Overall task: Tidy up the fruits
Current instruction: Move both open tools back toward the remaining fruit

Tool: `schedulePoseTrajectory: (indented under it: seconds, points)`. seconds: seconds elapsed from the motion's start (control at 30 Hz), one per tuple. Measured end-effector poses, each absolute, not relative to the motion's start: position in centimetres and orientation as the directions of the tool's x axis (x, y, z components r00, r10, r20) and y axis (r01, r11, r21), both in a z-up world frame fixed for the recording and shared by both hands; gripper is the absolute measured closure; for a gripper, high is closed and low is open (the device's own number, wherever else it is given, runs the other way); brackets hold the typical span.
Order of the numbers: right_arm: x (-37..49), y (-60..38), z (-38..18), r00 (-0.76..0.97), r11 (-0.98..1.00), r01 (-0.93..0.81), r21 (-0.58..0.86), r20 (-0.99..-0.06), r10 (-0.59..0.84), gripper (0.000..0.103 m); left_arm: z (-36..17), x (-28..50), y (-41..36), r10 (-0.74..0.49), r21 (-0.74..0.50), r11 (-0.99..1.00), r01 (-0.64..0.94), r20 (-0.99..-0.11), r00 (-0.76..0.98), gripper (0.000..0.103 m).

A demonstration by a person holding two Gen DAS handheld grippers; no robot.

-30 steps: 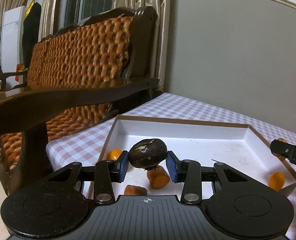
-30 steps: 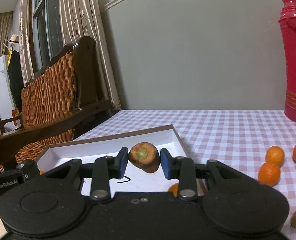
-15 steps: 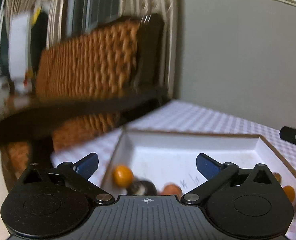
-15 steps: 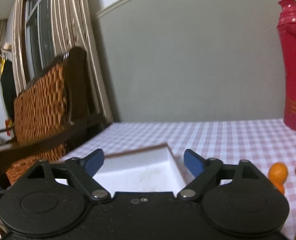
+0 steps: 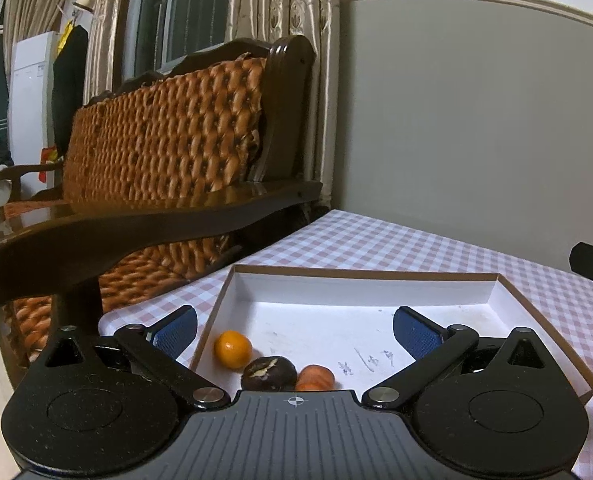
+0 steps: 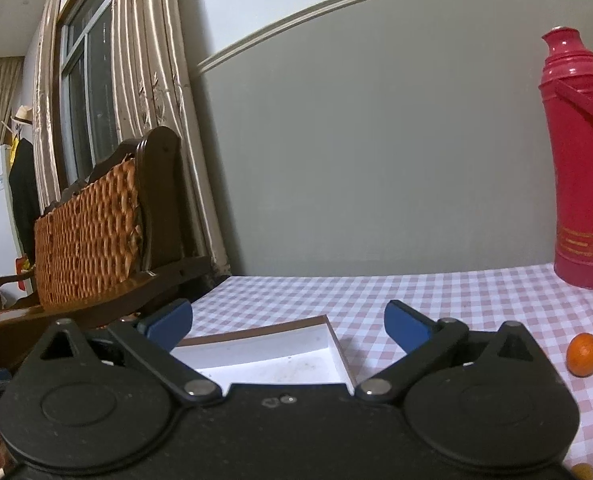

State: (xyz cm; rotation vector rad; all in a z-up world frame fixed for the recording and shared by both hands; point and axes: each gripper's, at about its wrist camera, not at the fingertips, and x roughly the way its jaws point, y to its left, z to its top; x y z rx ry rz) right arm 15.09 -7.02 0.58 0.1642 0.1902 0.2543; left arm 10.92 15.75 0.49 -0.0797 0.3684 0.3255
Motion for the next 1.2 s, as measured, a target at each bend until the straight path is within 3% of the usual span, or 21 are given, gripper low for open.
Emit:
schedulePoseTrajectory:
  seconds: [0.6,1.2]
  points:
    - [12.5,-9.2,-0.6,0.946,0.978,-0.19,0.091,-0.249,0.207,0.006,-0.1,10.4,11.1,0.247,0.058,0.968,-0.244,-0.384,0.89,0.0]
    - [9.6,-18.9,-1.0,0.953,0.992,0.032,0.124,-0.301,0.007,0.006,-0.1,9.8,1.8,0.036,0.082,0.997,-0.004,-0.386,0.922,0.0]
